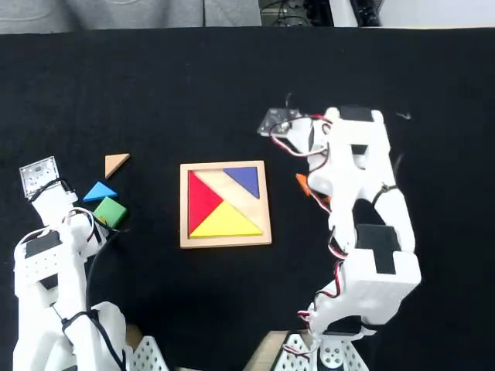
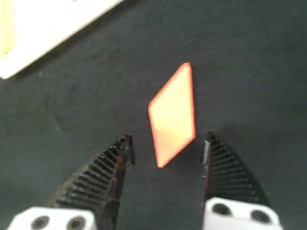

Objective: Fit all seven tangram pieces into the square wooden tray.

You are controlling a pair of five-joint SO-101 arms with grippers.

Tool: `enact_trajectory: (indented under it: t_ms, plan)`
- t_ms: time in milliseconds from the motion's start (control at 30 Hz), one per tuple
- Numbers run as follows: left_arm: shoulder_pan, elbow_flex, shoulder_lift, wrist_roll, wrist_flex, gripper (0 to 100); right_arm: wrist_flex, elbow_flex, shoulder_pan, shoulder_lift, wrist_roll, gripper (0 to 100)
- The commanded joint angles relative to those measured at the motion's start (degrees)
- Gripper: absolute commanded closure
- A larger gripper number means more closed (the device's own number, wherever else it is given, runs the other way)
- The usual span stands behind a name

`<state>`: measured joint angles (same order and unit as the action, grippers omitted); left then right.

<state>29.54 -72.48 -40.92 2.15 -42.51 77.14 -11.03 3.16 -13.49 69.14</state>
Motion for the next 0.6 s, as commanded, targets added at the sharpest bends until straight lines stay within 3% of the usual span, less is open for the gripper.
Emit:
enact_trajectory:
  t_ms: [0,467,567]
  plan:
    - [0.13,0.22,-1.05,0.35,0.88,82,-3.08,-4.09,0.88,3.65,1.05,76.5]
    - [0.04,0.22,-1.05,0.35,0.88,82,-13.80,-9.10,0.79,0.66,1.14,76.8]
    - [0.04,0.22,-1.05,0.35,0.88,82,-16.70,-8.48,0.88,-1.80,1.14,82.9]
